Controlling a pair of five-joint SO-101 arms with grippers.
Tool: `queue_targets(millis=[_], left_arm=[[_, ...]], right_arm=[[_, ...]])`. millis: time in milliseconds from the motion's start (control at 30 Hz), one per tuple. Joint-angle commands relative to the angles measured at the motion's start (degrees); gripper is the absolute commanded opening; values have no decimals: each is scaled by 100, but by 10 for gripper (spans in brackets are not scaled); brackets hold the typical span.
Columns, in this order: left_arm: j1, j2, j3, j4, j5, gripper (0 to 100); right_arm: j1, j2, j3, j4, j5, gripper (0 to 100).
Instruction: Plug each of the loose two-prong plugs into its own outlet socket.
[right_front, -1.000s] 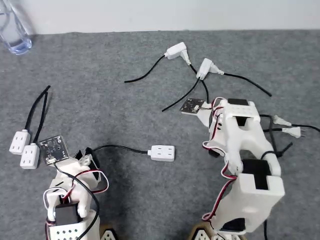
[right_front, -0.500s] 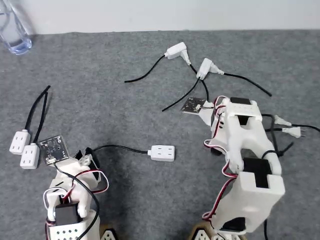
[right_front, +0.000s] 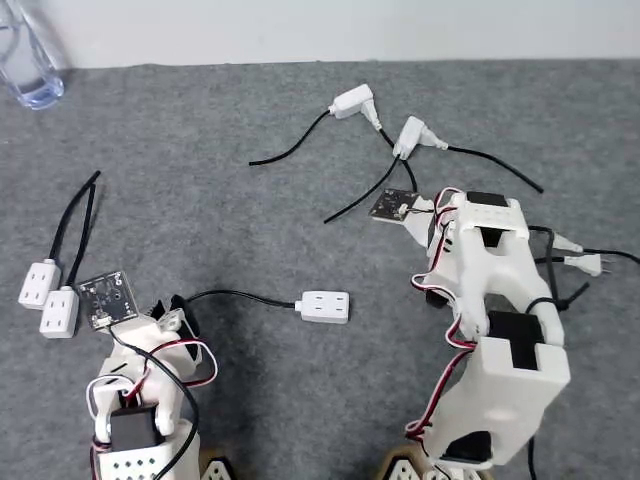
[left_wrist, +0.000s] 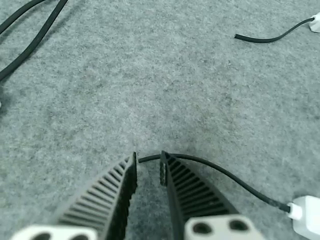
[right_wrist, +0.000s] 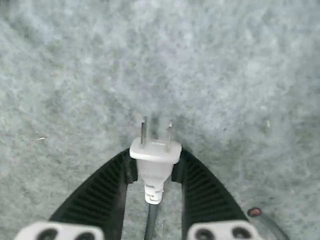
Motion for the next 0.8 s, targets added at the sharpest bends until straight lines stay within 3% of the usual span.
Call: queue_targets(millis=[0,400,500,633,767], left_arm=[[-18,-53,-48,18,-53,79],[9,-62,-48,-26,-26,79],[-9,-53,-48,-352,0,79],[97,-62,-48,-545,897,83],[888,-62,-48,-826,1653,85]], right_arm=[[57,84,-9,13,70,32],[-40,-171,9,48,-62,9],[-215,-576,-9,391,-220,9],[-567,-1235,-18,1103,-229,9],[-936,-1938,-18,1719,-281,9]])
